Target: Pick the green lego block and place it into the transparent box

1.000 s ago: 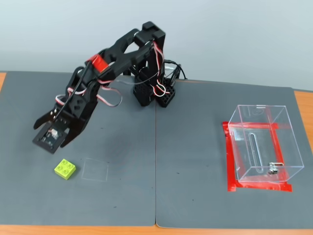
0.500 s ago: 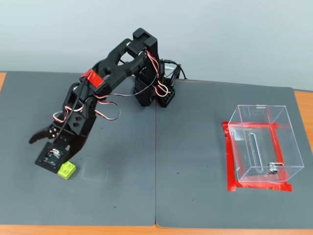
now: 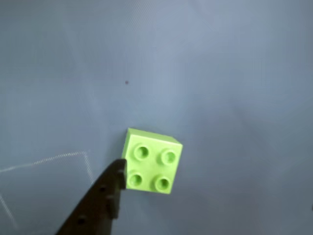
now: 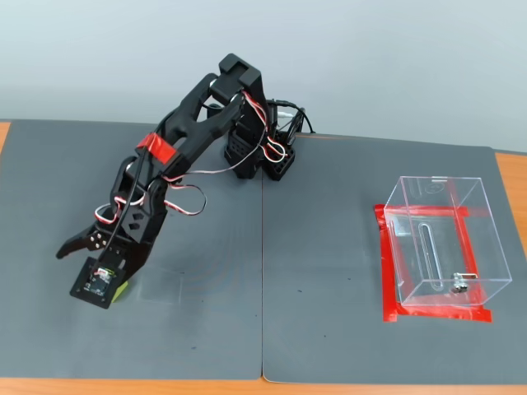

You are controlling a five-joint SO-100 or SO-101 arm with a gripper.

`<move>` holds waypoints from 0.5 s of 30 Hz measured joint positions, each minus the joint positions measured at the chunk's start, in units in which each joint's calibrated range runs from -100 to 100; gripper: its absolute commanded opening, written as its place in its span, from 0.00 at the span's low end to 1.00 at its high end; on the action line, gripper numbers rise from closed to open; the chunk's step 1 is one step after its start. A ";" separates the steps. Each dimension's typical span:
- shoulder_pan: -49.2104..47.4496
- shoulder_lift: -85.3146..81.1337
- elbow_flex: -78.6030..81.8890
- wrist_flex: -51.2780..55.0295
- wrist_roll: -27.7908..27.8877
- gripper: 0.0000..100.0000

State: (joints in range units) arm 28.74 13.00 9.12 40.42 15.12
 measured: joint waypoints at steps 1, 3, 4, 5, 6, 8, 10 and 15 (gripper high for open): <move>0.00 0.42 0.00 0.00 0.00 0.42; 0.00 1.02 0.00 -0.26 0.00 0.42; 0.00 1.36 0.00 -0.35 0.00 0.42; 0.00 1.61 0.00 -0.43 0.00 0.42; 0.00 2.04 0.00 -0.52 0.00 0.42; 0.00 2.80 0.00 -0.52 0.00 0.42; 0.00 3.48 0.00 -0.52 0.00 0.42; 0.00 5.44 0.00 -0.52 0.00 0.42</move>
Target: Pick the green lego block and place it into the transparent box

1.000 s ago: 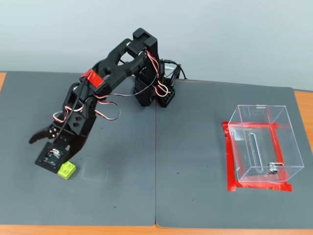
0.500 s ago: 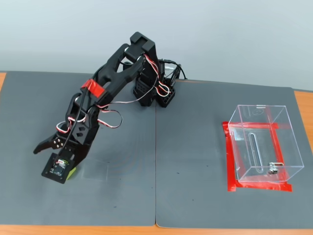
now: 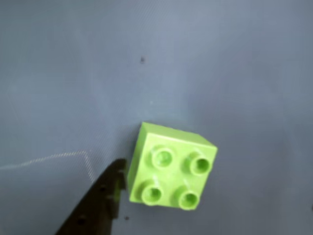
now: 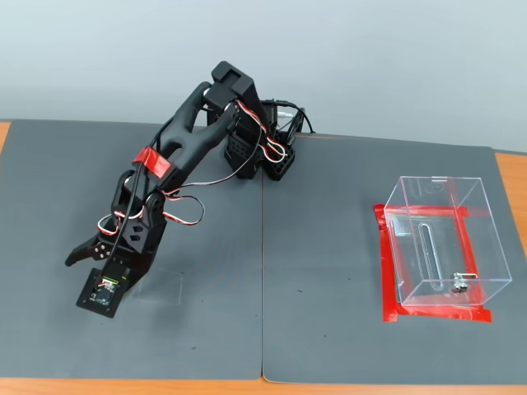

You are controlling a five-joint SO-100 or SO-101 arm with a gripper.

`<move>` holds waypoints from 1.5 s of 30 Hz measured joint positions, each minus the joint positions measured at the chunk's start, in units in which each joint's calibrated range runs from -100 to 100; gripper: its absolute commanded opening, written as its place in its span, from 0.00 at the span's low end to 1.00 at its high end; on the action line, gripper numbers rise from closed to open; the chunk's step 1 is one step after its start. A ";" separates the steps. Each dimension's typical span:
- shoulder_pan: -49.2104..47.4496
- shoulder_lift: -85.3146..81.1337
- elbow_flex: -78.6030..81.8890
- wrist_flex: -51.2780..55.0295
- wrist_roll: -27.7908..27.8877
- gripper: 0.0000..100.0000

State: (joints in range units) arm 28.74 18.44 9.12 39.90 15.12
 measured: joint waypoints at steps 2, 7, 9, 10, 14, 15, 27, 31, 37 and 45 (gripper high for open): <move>0.00 0.51 0.00 0.00 0.00 0.42; 0.00 1.95 0.00 0.00 0.00 0.42; 0.00 2.29 0.00 0.00 0.00 0.42; 0.00 2.46 0.00 0.00 0.00 0.42; 0.00 2.80 0.00 0.00 0.00 0.41; 0.00 2.80 0.00 0.00 0.00 0.41; 0.00 3.31 -0.09 -0.35 0.00 0.41; 0.22 4.16 -0.72 -0.35 0.00 0.41; 0.52 4.16 -0.81 -0.35 0.00 0.41; 0.59 4.25 -0.81 -0.35 0.00 0.30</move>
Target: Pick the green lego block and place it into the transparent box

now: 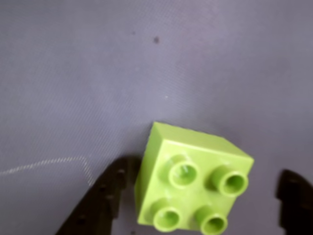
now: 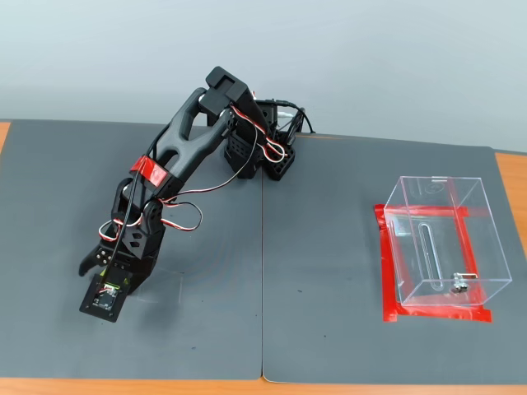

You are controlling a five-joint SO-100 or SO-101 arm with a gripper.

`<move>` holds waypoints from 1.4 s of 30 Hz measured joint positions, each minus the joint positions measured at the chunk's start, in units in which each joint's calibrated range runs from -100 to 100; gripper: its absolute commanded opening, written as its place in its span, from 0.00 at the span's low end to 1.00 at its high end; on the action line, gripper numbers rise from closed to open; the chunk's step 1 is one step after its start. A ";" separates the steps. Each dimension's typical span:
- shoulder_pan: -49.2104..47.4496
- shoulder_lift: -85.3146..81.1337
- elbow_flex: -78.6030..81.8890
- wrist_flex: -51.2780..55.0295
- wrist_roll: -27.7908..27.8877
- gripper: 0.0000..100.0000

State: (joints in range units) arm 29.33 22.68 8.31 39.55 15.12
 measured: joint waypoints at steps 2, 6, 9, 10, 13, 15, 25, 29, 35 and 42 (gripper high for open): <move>0.00 0.00 0.00 0.00 0.00 0.29; 0.00 0.00 0.00 0.00 0.00 0.29; 0.00 0.00 0.00 0.00 0.00 0.26; 0.00 0.00 0.00 0.00 0.00 0.24; 0.00 0.00 0.00 0.00 0.00 0.20; 0.00 0.00 0.00 0.00 0.00 0.19; 0.00 0.00 0.00 0.00 0.00 0.13; 0.00 0.00 0.00 0.00 0.00 0.12; 0.00 0.00 0.00 0.00 0.00 0.12; -0.44 -4.59 0.09 1.39 -0.15 0.12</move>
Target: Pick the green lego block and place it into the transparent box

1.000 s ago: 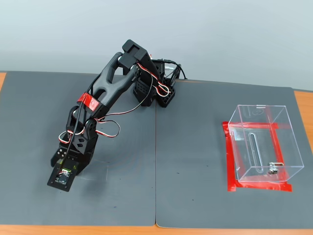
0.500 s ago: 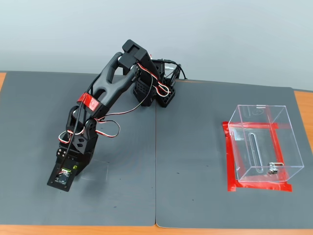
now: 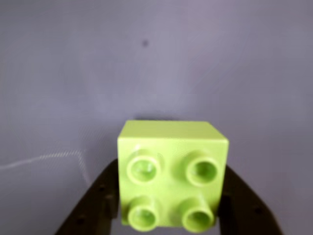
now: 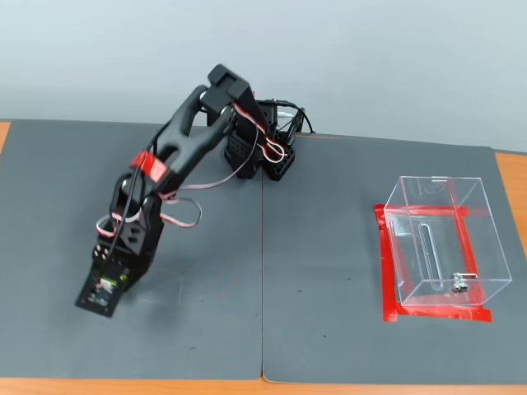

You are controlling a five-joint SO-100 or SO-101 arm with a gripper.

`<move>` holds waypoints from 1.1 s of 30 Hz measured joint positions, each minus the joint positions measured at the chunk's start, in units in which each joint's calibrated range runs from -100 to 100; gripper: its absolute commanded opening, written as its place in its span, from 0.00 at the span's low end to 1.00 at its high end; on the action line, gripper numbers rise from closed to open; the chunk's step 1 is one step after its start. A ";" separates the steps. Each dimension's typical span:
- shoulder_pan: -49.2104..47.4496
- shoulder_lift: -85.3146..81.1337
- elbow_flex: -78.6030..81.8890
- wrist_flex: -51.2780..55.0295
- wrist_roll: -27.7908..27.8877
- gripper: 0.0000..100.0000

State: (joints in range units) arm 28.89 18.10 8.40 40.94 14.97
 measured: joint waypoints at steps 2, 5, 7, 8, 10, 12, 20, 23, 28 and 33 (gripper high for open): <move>-1.11 -3.57 0.00 1.65 -0.15 0.12; -3.39 -9.43 0.00 4.60 -0.15 0.12; -5.31 -13.25 0.00 6.68 -0.10 0.12; -6.34 -15.04 0.00 7.72 0.00 0.12; -8.62 -18.78 0.00 9.54 0.10 0.12; -11.27 -22.18 0.00 11.10 0.05 0.12; -24.47 -33.05 0.00 16.91 0.44 0.12; -30.80 -36.53 0.00 19.51 0.44 0.12; -43.55 -40.27 0.00 21.68 0.49 0.12; -56.52 -40.78 0.00 21.68 0.49 0.12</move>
State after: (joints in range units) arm -27.63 -22.68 8.40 62.62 15.46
